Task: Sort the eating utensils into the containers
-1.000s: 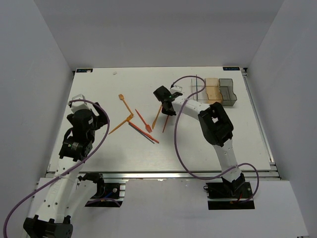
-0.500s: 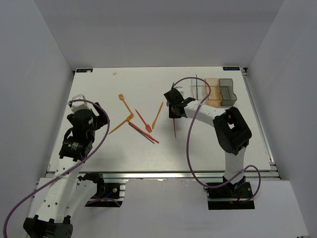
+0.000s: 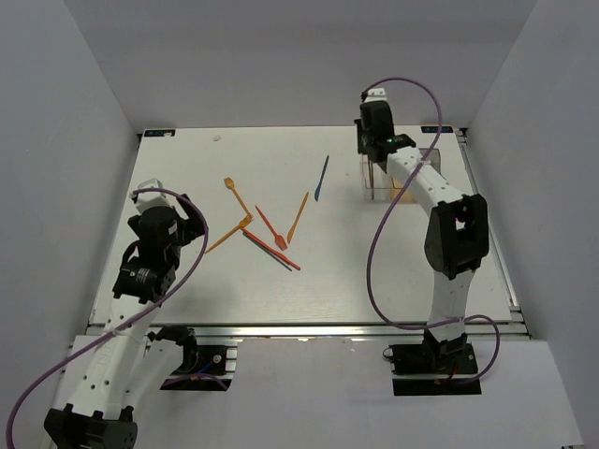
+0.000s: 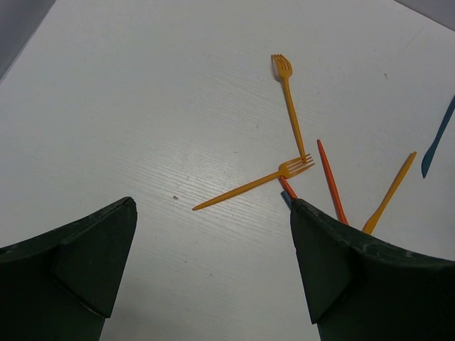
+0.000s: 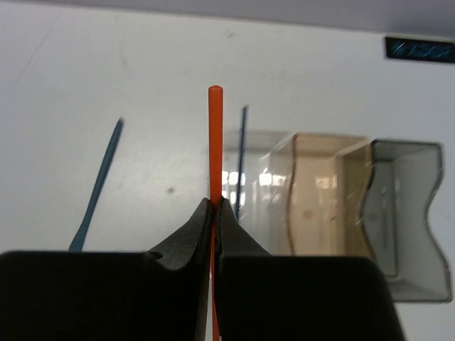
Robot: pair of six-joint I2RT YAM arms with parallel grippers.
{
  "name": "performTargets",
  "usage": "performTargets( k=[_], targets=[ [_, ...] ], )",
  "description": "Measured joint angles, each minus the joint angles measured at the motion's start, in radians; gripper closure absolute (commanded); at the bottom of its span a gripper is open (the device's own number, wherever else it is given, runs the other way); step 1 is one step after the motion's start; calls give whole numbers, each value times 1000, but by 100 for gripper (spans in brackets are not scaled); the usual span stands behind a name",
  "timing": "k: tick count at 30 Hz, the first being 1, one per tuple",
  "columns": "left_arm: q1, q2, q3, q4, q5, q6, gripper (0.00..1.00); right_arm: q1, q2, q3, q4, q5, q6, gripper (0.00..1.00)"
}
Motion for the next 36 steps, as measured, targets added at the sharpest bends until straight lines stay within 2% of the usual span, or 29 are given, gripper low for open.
performTargets(
  k=[5,10,14,21,25,26,27,31,33,36],
  targets=[
    [-2,39,-2,0,-1,0,2,-101,114,153,55,1,-62,100],
    [-2,77,-2,-2,-2,0,2,-134,242,236,114,-11,-107,100],
    [-2,69,-2,-1,-8,0,2,-134,293,226,127,-13,-119,100],
    [-2,79,-2,-1,-9,0,2,-132,261,65,198,-17,-113,100],
    [-2,78,-2,-1,-10,0,2,-132,255,21,203,-21,-103,95],
    [-2,77,-2,-1,-10,0,2,-132,255,20,203,-21,-95,93],
    [-2,77,-2,-1,-10,0,2,-132,255,20,204,-22,-91,81],
    [-2,77,-2,-1,-12,0,2,-132,241,20,201,-22,-65,44],
    [-2,77,-2,-1,-12,0,2,-132,222,20,199,-19,-56,34],
    [-2,77,-2,-1,-12,0,2,-132,185,27,180,-16,-46,34]
  ],
)
